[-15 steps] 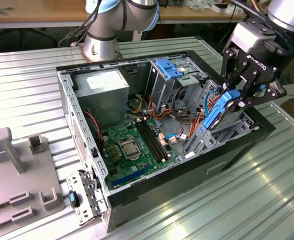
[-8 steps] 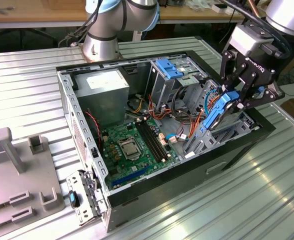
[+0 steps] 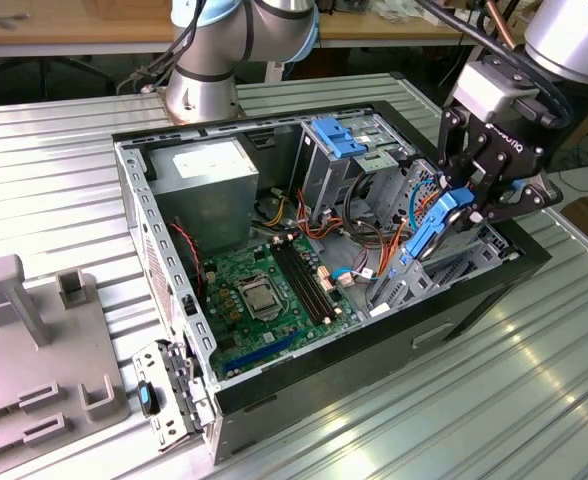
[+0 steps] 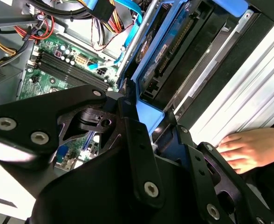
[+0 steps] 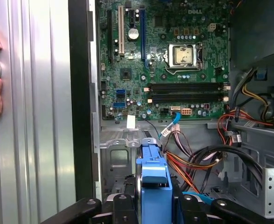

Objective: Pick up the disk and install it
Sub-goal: 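Insert the disk into the insertion slot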

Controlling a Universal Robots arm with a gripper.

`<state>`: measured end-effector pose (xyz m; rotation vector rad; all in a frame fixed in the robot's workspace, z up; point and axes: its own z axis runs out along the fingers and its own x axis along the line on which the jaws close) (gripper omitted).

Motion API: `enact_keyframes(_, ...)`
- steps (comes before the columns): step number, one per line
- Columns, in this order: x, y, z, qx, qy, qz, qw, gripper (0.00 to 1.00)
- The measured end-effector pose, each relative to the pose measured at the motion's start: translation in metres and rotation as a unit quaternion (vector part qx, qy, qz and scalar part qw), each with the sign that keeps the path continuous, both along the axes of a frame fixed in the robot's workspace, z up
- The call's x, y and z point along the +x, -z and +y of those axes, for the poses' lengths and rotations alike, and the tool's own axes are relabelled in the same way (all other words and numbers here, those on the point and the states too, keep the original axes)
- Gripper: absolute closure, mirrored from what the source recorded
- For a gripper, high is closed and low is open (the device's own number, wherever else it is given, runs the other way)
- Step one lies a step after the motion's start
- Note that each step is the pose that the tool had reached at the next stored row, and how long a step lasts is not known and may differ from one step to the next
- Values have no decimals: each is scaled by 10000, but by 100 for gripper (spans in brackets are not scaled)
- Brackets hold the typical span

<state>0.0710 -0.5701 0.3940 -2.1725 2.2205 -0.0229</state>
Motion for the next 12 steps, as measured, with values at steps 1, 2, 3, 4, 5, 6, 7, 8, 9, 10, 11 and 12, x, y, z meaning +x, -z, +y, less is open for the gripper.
enact_keyframes(1, 0, 7, 0, 0, 0, 1, 10000, 63)
enact_keyframes(2, 0, 14, 0, 0, 0, 1, 10000, 63)
enact_keyframes(3, 0, 22, 0, 0, 0, 2, 10000, 63)
enact_keyframes(4, 0, 35, -1, 0, 0, 3, 10000, 63)
enact_keyframes(5, 0, 42, -1, 0, 0, 3, 10000, 63)
enact_keyframes(6, 0, 50, -1, 0, 0, 4, 10000, 63)
enact_keyframes(7, 0, 60, -1, 0, 0, 5, 10000, 63)
enact_keyframes(8, 0, 67, -1, 0, 0, 5, 10000, 63)
enact_keyframes(9, 0, 77, -1, 0, 0, 6, 10000, 63)
enact_keyframes(10, 0, 85, -1, 0, 0, 7, 10000, 63)
enact_keyframes(11, 0, 96, -1, 0, 0, 8, 10000, 63)
enact_keyframes(12, 0, 108, -1, 0, 0, 9, 10000, 63)
